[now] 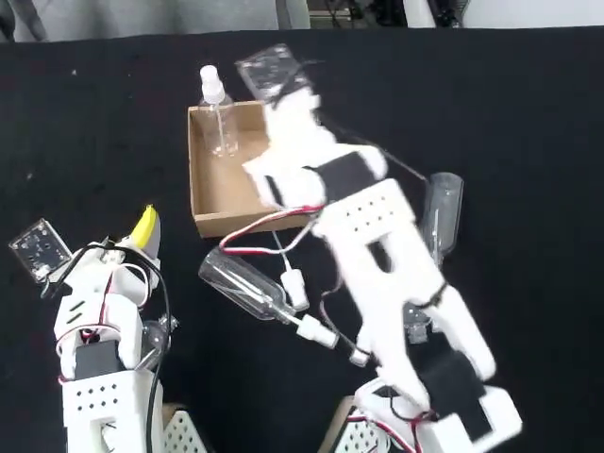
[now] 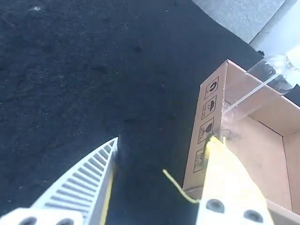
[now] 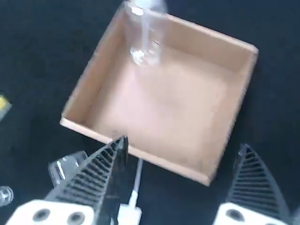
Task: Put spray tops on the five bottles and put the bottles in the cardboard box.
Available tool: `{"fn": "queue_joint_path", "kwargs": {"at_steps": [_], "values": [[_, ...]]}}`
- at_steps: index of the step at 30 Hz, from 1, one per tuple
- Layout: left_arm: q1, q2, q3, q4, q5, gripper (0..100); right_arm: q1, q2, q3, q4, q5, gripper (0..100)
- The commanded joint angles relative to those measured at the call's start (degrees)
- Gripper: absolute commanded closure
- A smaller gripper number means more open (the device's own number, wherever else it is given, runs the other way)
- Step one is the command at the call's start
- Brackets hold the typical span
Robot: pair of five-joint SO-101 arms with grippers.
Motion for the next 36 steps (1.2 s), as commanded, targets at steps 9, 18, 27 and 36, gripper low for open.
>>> {"fn": "queue_joint_path", "kwargs": {"at_steps": [9,18,27,36], "values": [[-0.57,-0.7,-0.92,-0.26,0.26,72,11.43,-12.18,-0.22,16.62,-0.35,68.3],[-0.57,-0.7,-0.92,-0.18,0.26,72,22.59,-12.62,2.24,21.8,0.09,68.3],[-0.57,-0.7,-0.48,-0.26,0.26,72,29.89,-12.44,12.09,13.1,3.25,68.3],[-0.57,-0.7,-0.48,-0.26,0.26,72,34.55,0.13,7.34,10.99,3.34,68.3]]}}
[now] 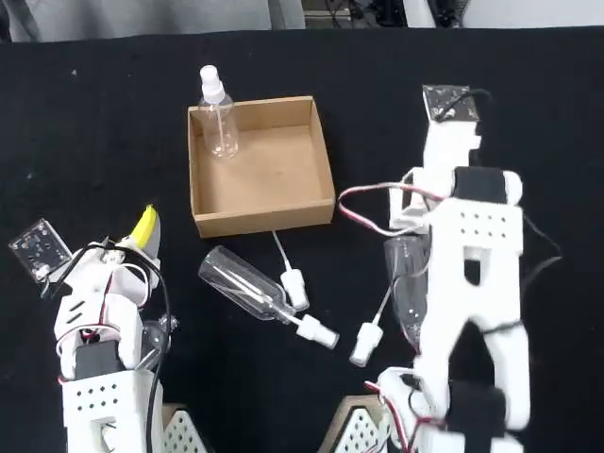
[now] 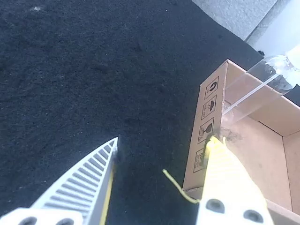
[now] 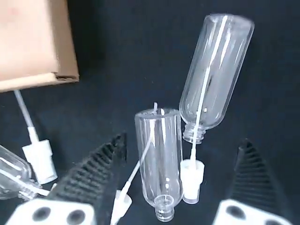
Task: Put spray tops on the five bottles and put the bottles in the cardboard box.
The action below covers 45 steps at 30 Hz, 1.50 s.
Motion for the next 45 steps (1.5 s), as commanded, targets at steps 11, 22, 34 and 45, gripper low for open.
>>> {"fn": "queue_joint_path", "kwargs": {"at_steps": [11,22,34,45], "values": [[-0.57,-0.7,-0.4,-0.26,0.26,72,8.79,22.02,-17.01,-1.67,0.26,68.3],[-0.57,-0.7,-0.4,-0.26,0.18,72,9.41,40.31,-30.37,-1.23,-3.52,68.3],[-0.57,-0.7,-0.4,-0.26,0.18,72,9.41,46.02,-32.66,-1.14,-11.16,85.2],[-0.57,-0.7,-0.4,-0.26,0.18,72,9.05,46.02,-32.66,-1.14,-36.75,91.7]]}}
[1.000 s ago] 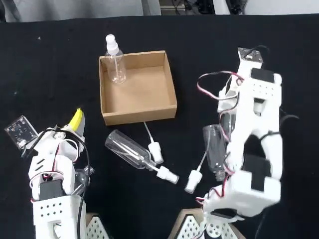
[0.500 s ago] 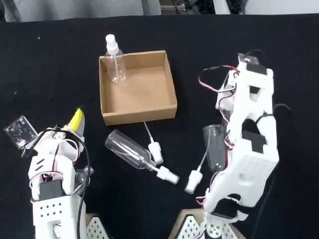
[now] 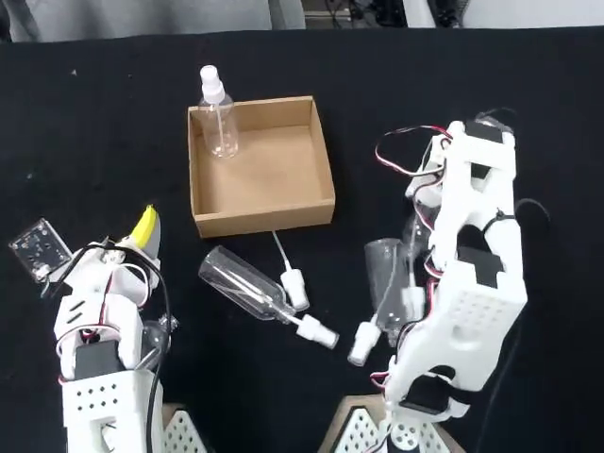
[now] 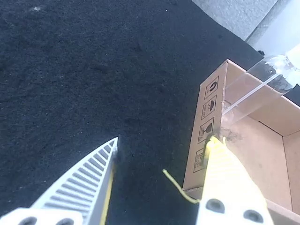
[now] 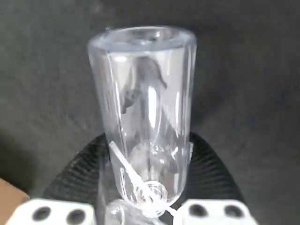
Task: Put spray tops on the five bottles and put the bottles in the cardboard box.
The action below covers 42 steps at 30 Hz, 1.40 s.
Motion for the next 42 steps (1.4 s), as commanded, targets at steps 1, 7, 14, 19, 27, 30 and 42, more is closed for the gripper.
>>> {"fn": "queue_joint_path", "kwargs": {"at_steps": [1,7,14,19,27,30,42], "values": [[-0.57,-0.7,-0.4,-0.26,0.18,72,0.88,-1.01,-3.65,-0.88,-8.79,91.7],[-0.57,-0.7,-0.4,-0.26,0.18,72,0.79,-1.01,-3.65,0.79,-18.99,91.7],[-0.57,-0.7,-0.4,-0.26,0.18,72,0.7,-1.01,-6.55,8.88,-29.45,91.7],[-0.57,-0.7,-0.4,-0.26,0.18,72,-0.26,-1.01,-11.38,18.11,-35.43,91.6],[-0.57,-0.7,-0.4,-0.26,0.18,72,-2.11,-0.57,-12.7,20.92,-35.87,91.2],[-0.57,-0.7,-0.4,-0.26,0.18,72,-2.02,-0.57,-12.88,20.92,-35.6,90.7],[-0.57,-0.7,-0.4,-0.26,0.18,72,-4.92,-1.01,-13.05,21.1,-35.52,59.3]]}}
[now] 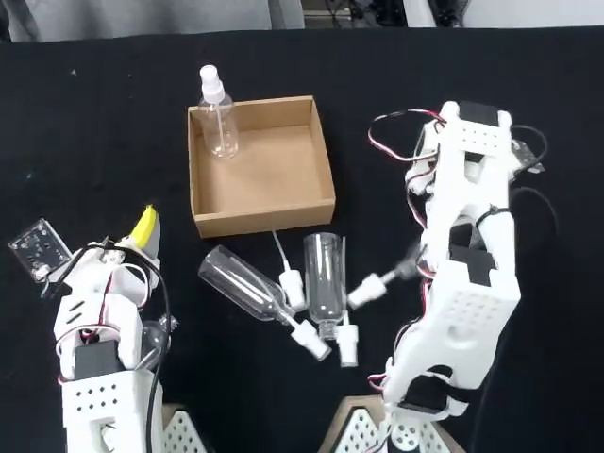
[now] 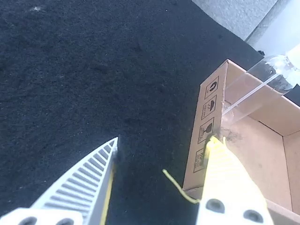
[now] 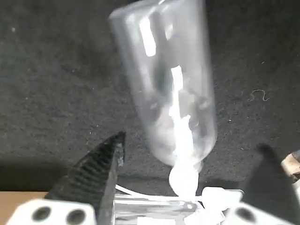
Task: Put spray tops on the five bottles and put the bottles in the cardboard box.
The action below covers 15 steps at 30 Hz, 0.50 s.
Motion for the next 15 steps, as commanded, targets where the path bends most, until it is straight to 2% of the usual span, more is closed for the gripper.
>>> {"fn": "queue_joint_path", "kwargs": {"at_steps": [1,4,15], "values": [[-0.57,-0.7,-0.4,-0.26,0.18,72,-1.85,-1.01,-4.09,1.93,-0.18,59.3],[-0.57,-0.7,-0.4,-0.26,0.18,72,-1.85,-1.1,-4.26,1.85,0.88,59.0],[-0.57,-0.7,-0.4,-0.26,0.18,72,-1.32,-8.75,-3.47,2.02,14.95,59.0]]}}
